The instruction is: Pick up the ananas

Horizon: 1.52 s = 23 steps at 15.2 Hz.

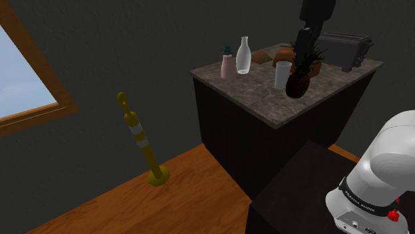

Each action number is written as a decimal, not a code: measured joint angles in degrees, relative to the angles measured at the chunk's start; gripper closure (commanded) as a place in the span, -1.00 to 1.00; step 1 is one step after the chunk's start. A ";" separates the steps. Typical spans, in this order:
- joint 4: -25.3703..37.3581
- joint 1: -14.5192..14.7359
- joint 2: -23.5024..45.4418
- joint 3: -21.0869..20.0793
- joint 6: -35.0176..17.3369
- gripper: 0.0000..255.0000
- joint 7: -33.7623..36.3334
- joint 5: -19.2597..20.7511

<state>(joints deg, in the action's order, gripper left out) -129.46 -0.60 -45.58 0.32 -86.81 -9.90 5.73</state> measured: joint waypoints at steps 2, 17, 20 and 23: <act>-0.27 -0.11 -0.17 0.66 -0.26 -1.00 -0.75 0.36; 3.92 -1.81 6.92 22.78 -9.02 -1.00 -25.60 9.14; 6.59 -1.20 10.62 27.74 -11.30 -1.00 -30.92 9.40; 10.91 -0.07 15.18 33.05 -12.67 -1.00 -36.74 8.61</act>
<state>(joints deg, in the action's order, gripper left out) -118.55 -0.66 -30.41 33.36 -99.48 -46.64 14.34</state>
